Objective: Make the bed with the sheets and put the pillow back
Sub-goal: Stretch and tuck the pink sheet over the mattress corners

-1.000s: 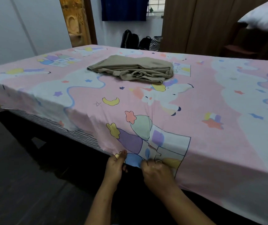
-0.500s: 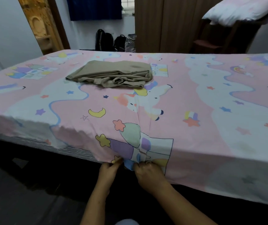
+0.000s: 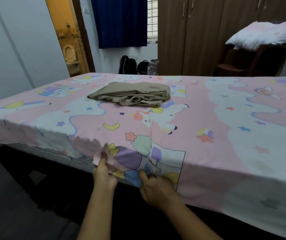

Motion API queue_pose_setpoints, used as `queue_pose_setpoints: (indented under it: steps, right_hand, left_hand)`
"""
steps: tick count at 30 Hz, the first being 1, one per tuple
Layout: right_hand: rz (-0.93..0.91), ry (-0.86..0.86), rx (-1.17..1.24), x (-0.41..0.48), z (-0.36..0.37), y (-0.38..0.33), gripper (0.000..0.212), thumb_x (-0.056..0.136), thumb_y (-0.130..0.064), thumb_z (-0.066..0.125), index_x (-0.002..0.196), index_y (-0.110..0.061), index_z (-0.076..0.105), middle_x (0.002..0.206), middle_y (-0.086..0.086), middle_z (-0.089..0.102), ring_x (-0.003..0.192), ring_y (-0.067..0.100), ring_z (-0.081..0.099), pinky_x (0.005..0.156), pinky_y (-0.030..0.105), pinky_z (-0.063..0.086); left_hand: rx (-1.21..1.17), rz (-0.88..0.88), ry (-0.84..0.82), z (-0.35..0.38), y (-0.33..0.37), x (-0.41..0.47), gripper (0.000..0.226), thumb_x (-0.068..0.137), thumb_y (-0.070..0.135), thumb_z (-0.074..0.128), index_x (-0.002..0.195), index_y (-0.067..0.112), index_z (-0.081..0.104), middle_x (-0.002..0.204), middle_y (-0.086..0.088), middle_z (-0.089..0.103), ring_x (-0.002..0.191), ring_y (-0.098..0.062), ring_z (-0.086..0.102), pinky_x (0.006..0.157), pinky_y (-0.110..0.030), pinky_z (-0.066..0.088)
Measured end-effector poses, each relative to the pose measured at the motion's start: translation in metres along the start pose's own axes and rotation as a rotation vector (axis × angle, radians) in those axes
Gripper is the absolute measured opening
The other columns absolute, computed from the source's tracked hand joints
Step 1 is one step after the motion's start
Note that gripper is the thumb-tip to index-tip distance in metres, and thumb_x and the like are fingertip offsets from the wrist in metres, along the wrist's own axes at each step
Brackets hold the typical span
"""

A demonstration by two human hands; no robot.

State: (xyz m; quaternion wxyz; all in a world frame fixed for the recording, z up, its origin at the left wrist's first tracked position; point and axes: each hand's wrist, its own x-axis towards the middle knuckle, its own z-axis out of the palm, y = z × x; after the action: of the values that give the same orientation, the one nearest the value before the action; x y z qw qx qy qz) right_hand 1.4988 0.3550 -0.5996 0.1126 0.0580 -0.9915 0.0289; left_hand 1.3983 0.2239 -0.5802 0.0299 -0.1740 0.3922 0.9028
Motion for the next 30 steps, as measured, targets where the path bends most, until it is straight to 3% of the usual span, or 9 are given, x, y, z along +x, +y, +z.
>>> queue_pose_setpoints:
  steps: [3,5,8,10,13,18,22,27,30]
  right_hand:
    - [0.039,-0.018,0.013,-0.006,-0.012,-0.011,0.053,0.076,-0.062,0.039,0.103,-0.017,0.048,0.05,-0.001,0.058,0.034,0.014,0.054,0.035,0.017,0.016]
    - [0.052,0.002,-0.046,-0.002,-0.012,-0.012,0.059,0.078,-0.054,0.057,0.117,-0.011,0.047,0.067,0.006,0.066,0.054,0.021,0.066,0.04,0.021,0.021]
    - [0.152,-0.052,-0.102,0.008,-0.019,-0.021,0.039,0.044,-0.025,0.089,0.074,-0.012,0.068,0.047,0.006,0.06,0.038,0.019,0.059,0.032,0.02,0.032]
    - [0.119,-0.167,-0.054,0.011,-0.019,-0.016,0.013,0.075,-0.014,0.071,0.086,-0.007,0.069,0.08,0.012,0.07,0.072,0.025,0.07,0.056,0.032,0.053]
    - [0.112,-0.359,0.049,0.023,-0.014,-0.001,0.027,0.094,-0.009,0.041,0.113,-0.005,0.059,0.118,0.014,0.062,0.109,0.031,0.06,0.086,0.037,0.049]
    - [0.054,-0.543,0.174,0.028,-0.014,-0.002,0.029,0.097,-0.022,0.045,0.113,-0.003,0.059,0.114,0.018,0.061,0.104,0.031,0.058,0.082,0.034,0.046]
    - [0.001,-0.616,0.239,0.02,-0.004,-0.003,0.034,0.099,-0.03,0.043,0.111,-0.003,0.059,0.108,0.019,0.06,0.099,0.032,0.057,0.072,0.03,0.038]
    - [0.014,-0.624,0.251,0.032,0.012,0.006,0.031,0.097,-0.027,0.044,0.111,-0.004,0.058,0.113,0.02,0.06,0.102,0.032,0.058,0.075,0.03,0.04]
    - [0.038,-0.565,0.243,0.038,0.015,0.011,0.033,0.097,-0.023,0.045,0.12,-0.002,0.055,0.125,0.023,0.055,0.112,0.033,0.055,0.089,0.034,0.043]
  left_hand:
    - [-0.008,0.042,0.0,-0.003,-0.003,0.0,0.026,0.098,0.029,0.047,0.113,0.014,0.06,0.116,-0.017,0.063,0.085,-0.026,0.063,0.056,-0.031,0.059]
    - [0.021,0.113,-0.004,-0.001,-0.005,-0.006,0.024,0.099,0.035,0.043,0.105,0.018,0.059,0.109,-0.015,0.064,0.087,-0.028,0.063,0.067,-0.034,0.059]
    - [0.169,0.207,0.055,-0.002,-0.01,-0.013,0.047,0.088,0.05,0.055,0.11,0.009,0.058,0.103,-0.012,0.065,0.087,-0.026,0.063,0.079,-0.038,0.053]
    - [0.322,0.249,0.087,-0.005,-0.017,-0.014,0.045,0.084,0.05,0.062,0.096,0.007,0.058,0.082,-0.005,0.059,0.069,-0.02,0.056,0.064,-0.033,0.047]
    - [0.477,0.315,0.049,-0.009,-0.026,-0.017,0.034,0.087,0.041,0.062,0.075,0.012,0.05,0.062,0.002,0.039,0.054,-0.014,0.038,0.047,-0.024,0.035]
    - [0.596,0.39,-0.023,-0.026,-0.024,-0.023,0.033,0.091,0.033,0.057,0.068,0.01,0.048,0.047,0.012,0.033,0.043,-0.006,0.032,0.043,-0.023,0.03]
    - [0.57,0.396,-0.047,-0.047,-0.025,-0.036,0.034,0.093,0.027,0.055,0.066,0.007,0.051,0.06,-0.004,0.043,0.055,-0.015,0.042,0.054,-0.029,0.036]
    - [0.625,0.334,-0.046,-0.054,-0.037,-0.023,0.036,0.091,0.034,0.055,0.071,0.005,0.057,0.067,-0.009,0.052,0.061,-0.018,0.051,0.052,-0.027,0.044]
    - [0.642,0.294,-0.043,-0.044,-0.04,-0.013,0.032,0.093,0.033,0.054,0.075,0.008,0.063,0.071,-0.005,0.061,0.067,-0.018,0.058,0.049,-0.022,0.049]
